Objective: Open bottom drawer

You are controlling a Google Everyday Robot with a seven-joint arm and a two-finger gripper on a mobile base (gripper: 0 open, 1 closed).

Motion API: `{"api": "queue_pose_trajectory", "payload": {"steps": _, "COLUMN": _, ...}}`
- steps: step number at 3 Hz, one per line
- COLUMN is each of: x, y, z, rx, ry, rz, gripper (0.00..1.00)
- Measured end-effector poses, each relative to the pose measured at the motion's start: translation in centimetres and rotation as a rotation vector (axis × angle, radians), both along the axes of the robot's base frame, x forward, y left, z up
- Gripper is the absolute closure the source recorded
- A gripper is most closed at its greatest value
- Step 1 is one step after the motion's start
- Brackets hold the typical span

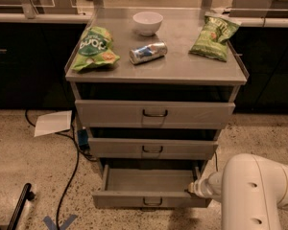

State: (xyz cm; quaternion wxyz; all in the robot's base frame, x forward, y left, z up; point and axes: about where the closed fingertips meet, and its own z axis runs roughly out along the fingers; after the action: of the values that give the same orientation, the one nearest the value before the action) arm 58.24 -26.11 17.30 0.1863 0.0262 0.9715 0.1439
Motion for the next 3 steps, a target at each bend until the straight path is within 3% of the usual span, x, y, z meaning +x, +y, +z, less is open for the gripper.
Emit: {"api": "queue_pose_trajectory", "payload": {"steps": 3, "x": -1.4, "y": 0.8, "z": -1.4, "rx": 0.002, "ry": 0.031, "rz": 0.033, "gripper": 1.00}}
